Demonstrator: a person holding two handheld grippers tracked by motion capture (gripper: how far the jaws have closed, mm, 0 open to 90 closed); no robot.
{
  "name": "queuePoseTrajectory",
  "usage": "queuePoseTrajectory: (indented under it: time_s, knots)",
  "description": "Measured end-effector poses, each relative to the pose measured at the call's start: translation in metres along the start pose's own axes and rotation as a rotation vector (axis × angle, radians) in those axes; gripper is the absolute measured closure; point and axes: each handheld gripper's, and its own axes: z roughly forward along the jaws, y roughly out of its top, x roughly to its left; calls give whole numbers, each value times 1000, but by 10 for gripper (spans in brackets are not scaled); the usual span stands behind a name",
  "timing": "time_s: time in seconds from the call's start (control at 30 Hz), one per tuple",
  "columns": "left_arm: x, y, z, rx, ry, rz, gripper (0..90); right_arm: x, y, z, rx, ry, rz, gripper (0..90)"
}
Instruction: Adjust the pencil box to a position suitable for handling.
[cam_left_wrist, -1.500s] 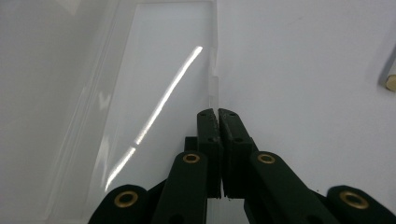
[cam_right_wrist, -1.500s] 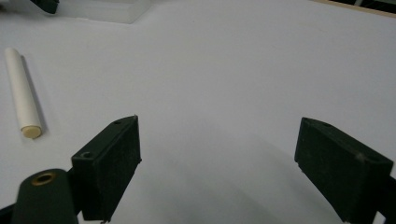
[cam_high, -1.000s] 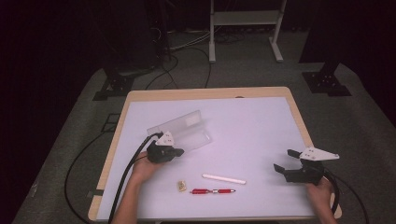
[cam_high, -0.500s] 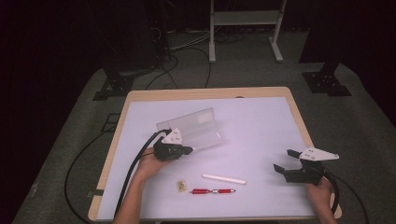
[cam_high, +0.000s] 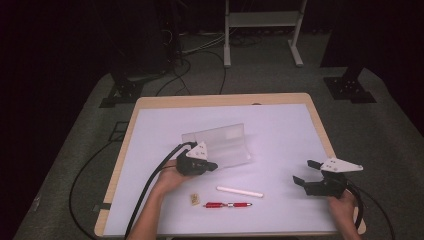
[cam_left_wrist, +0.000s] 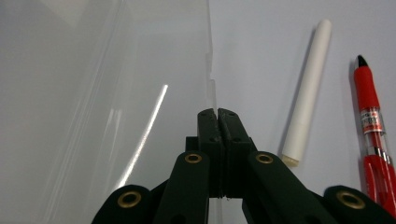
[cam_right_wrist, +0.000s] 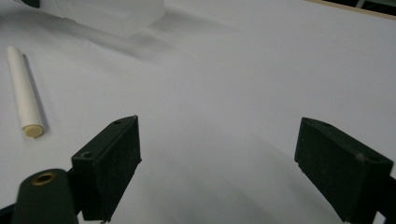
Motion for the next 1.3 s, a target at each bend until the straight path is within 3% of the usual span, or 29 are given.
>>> queuePoseTrajectory:
  time_s: [0.27,0.7,0.97,1.13,1.3]
  knots:
    - [-1,-7,11,17,-45,-12,895,0,0,0,0,1,1,136]
    - [-1,-13,16,25,-91,-22,895,0,0,0,0,1,1,136]
    - [-4,-18,17,22,-82,-10,886,0,0,0,0,1,0,136]
    - [-4,-19,17,33,-98,-12,805,0,0,0,1,0,-2,136]
    - [-5,-16,13,0,-86,-8,740,0,0,0,1,0,1,136]
